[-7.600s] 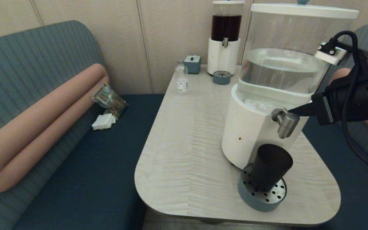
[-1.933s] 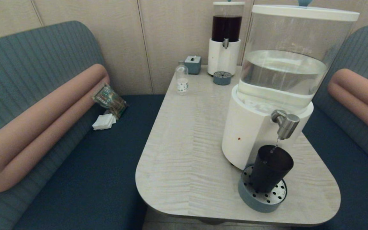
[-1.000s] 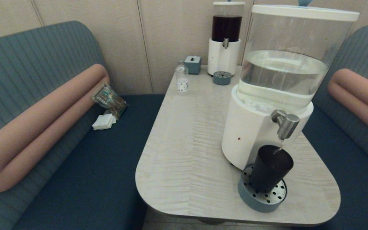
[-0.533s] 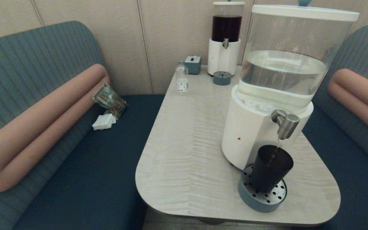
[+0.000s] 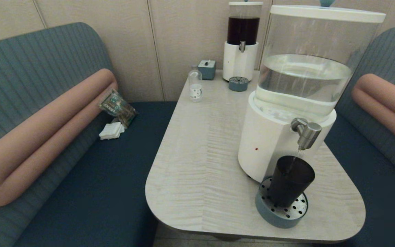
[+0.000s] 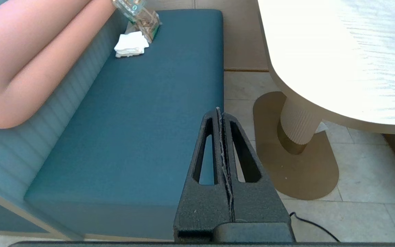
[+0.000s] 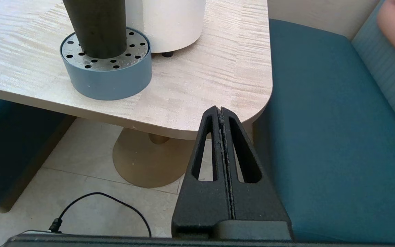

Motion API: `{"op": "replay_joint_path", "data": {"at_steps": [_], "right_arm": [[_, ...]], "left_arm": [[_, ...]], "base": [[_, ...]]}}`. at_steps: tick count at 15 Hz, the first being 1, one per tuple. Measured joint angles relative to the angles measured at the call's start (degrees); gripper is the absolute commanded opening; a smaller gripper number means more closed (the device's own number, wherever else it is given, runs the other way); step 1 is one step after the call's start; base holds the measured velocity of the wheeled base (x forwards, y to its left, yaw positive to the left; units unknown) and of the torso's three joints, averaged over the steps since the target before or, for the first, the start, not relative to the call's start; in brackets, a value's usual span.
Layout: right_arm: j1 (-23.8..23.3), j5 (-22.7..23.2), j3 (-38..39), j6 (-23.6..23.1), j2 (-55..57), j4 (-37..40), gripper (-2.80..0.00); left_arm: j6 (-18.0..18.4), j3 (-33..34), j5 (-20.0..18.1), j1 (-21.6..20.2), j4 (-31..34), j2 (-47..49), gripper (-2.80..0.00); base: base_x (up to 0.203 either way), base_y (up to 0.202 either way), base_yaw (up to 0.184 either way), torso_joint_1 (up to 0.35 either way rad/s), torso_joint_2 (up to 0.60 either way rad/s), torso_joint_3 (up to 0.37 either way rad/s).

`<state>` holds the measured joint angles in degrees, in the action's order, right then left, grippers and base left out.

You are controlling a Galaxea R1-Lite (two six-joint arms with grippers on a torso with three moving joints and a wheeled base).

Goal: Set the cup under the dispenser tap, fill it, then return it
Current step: Turn off the faucet

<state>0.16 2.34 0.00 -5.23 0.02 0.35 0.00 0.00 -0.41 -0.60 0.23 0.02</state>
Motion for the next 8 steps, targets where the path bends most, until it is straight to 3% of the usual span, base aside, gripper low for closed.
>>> {"op": "replay_joint_path", "data": {"at_steps": [8], "right_arm": [[0.0, 0.0, 0.0, 0.0, 0.0, 0.0, -2.8]], "left_arm": [[-0.1, -2.6, -0.3, 0.0, -0.8, 0.3, -2.8]], "base": [[0.0, 0.0, 0.0, 0.0, 0.0, 0.0]]}}
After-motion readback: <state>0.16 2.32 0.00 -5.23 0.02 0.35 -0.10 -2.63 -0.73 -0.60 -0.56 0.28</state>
